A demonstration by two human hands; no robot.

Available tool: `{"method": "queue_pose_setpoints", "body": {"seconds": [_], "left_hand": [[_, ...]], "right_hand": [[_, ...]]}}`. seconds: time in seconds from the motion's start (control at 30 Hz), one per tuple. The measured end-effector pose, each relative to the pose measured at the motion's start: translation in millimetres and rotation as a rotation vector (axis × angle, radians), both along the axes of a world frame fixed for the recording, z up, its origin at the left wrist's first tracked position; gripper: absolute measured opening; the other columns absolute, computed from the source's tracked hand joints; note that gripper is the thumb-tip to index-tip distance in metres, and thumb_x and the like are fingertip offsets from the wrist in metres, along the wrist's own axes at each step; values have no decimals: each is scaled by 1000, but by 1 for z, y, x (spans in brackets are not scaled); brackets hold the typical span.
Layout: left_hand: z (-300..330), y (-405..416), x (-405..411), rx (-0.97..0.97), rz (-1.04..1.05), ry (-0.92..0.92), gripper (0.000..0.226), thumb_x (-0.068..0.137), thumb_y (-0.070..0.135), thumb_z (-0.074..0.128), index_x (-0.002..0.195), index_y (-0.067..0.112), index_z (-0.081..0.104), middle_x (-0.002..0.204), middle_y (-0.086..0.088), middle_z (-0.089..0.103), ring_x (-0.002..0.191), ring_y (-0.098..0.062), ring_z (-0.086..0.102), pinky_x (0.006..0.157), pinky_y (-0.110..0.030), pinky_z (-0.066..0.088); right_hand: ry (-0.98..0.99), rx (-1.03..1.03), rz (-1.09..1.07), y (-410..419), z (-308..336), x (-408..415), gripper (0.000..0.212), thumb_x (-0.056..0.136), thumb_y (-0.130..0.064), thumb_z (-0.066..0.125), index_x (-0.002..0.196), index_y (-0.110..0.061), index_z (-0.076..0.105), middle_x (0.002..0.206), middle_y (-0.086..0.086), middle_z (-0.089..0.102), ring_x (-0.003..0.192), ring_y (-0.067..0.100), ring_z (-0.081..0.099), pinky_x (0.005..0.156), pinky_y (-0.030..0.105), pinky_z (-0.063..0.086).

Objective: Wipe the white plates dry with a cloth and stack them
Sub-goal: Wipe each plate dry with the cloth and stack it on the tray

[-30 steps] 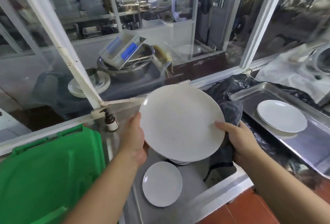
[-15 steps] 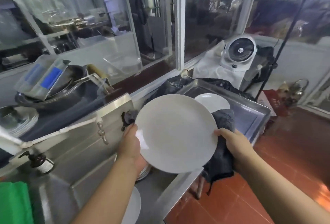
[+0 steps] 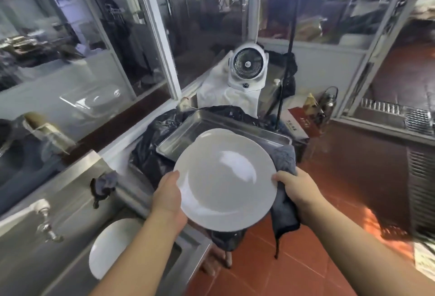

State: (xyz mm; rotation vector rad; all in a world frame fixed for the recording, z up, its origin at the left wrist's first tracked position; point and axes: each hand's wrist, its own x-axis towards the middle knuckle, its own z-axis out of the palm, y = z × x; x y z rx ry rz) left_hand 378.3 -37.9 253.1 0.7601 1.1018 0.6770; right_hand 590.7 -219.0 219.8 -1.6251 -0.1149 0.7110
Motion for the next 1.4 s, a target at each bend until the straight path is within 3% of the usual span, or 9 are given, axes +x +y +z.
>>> {"method": "queue_pose_setpoints", "body": {"seconds": [0.2,0.37,0.5,0.57,0.77,0.87,1.03,1.17,1.4], "left_hand": [[-24,36,46,-16,-46,88,30,108,22,55,135,17,67,125,-12,76,112,-39,72,102,-57,56],[-52,83,87,-27,-83,108,17,103,21,60,114,24,73,105,-4,81,95,-31,77,70,-38,61],[-66,118,117,-11,-187,134,36,70,28,75,105,22,82,107,-9,82,97,-36,79,77,-46,64],[-77,133,128,-23,-195,138,41,54,31,76,93,27,85,99,-6,83,85,-30,81,68,-42,64],[-117,170,155,-115,-132,235,23,92,19,68,109,24,82,103,-1,83,88,-25,81,64,-35,63],[-132,182,167,-122,-175,284,20,91,19,68,92,27,85,98,-2,83,78,-20,81,58,-31,62],[-149,203,189,-87,-167,413,21,77,19,72,92,23,85,97,-5,83,92,-27,77,84,-39,62],[-167,217,202,-33,-106,521,36,86,7,62,110,25,83,103,-4,83,98,-28,74,82,-36,59],[-199,233,213,-42,-22,655,39,84,1,58,102,25,83,98,-2,82,99,-30,75,91,-46,64]], "right_hand": [[28,-71,16,28,-16,44,18,78,1,63,94,-3,71,86,20,77,66,32,73,59,41,61],[16,-171,17,67,-29,84,20,76,3,64,96,4,66,77,18,71,63,27,66,60,37,55],[4,-252,41,98,-40,115,23,74,2,68,97,7,64,74,16,72,59,26,66,56,36,55],[-6,-294,50,112,-47,130,25,75,1,70,97,7,63,74,14,70,61,27,65,58,37,54],[-55,-415,157,154,-68,175,19,72,-2,71,90,2,65,75,11,69,61,26,63,59,36,53],[-102,-464,215,177,-85,201,20,68,-7,71,87,-4,66,80,14,73,66,30,68,63,42,58],[-135,-523,281,218,-118,240,19,64,-18,70,83,-18,68,80,8,75,79,34,72,75,49,62],[-153,-528,359,249,-138,261,23,60,-23,62,81,-16,62,68,5,68,64,26,63,60,35,52],[-222,-550,485,291,-169,276,11,72,-18,63,82,-20,61,75,3,69,71,27,65,57,33,47]]}}
